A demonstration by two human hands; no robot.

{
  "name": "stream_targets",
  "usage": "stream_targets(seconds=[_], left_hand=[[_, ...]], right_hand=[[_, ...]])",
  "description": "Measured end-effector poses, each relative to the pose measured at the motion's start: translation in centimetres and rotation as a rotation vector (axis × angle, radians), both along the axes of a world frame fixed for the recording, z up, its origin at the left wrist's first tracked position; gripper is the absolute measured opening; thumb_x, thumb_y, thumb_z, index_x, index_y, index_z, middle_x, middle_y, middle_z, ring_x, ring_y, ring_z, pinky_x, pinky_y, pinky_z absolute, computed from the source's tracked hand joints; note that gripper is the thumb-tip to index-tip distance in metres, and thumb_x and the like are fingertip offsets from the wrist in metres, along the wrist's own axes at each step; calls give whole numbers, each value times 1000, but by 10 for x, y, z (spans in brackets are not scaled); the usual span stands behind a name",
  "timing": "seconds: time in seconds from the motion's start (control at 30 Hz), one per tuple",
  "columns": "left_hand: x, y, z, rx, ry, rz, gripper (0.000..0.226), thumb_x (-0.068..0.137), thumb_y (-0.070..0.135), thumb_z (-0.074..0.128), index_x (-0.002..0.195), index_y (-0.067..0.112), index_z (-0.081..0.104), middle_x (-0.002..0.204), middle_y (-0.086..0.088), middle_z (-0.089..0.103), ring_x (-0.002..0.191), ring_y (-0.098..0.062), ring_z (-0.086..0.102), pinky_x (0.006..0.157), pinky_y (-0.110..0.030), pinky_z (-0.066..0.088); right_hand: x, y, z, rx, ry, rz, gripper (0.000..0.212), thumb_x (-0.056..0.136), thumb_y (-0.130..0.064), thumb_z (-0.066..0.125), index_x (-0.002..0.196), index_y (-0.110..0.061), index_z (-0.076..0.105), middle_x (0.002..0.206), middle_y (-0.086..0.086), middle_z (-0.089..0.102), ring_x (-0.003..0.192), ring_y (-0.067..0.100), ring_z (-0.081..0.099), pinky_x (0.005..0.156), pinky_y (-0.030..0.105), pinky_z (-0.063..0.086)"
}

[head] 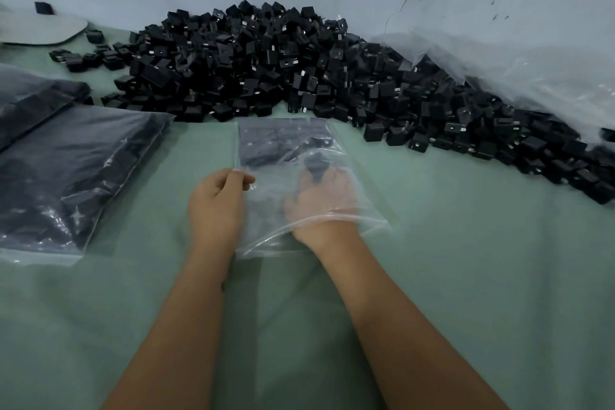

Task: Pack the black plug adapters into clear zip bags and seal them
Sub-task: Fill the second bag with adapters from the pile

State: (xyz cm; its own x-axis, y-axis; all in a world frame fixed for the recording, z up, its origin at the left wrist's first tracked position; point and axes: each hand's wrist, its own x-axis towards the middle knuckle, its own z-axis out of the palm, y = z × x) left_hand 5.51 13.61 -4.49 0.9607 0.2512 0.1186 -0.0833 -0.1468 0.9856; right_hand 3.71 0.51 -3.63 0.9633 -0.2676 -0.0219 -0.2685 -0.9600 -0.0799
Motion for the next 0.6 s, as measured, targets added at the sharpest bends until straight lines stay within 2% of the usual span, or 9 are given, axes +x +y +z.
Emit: stream_targets(seconds=[0.07, 0.17, 0.27, 0.47, 0.6], left_hand=[[1, 1, 0, -2, -2, -12, 27, 92, 18, 52, 73, 19, 71, 73, 11, 66, 61, 13, 54, 56, -4, 37], [3, 1, -1, -10, 10, -13, 28, 91, 19, 53, 71, 21, 71, 72, 12, 67, 63, 10, 55, 56, -4, 38], [4, 1, -3, -7, 23, -14, 28, 90, 19, 53, 69, 22, 71, 67, 15, 66, 63, 10, 55, 55, -5, 38], [7, -1, -3, 4, 42, -22, 27, 86, 18, 54, 66, 24, 71, 63, 23, 64, 62, 10, 54, 53, -6, 37], [7, 0, -3, 19, 45, -27, 26, 85, 17, 54, 67, 23, 72, 63, 23, 64, 61, 10, 54, 53, -6, 37]], right_hand=[[8, 0, 3, -31, 19, -18, 57, 95, -44, 33, 139, -9, 42, 146, 23, 34, 135, 37, 30, 115, 47, 21], [16, 0, 1, -49, -56, -37, 48, 97, -41, 32, 125, -11, 55, 134, 21, 44, 124, 34, 40, 108, 44, 29], [15, 2, -5, -28, -140, -66, 44, 98, -40, 30, 132, -18, 49, 129, 16, 42, 120, 32, 38, 104, 42, 30], [18, -3, -10, -36, -171, 8, 52, 99, -47, 25, 140, -20, 41, 146, 10, 35, 128, 33, 34, 107, 43, 25], [20, -4, -13, -74, -154, 35, 51, 97, -43, 27, 139, -19, 43, 144, 10, 38, 129, 31, 34, 106, 42, 27]])
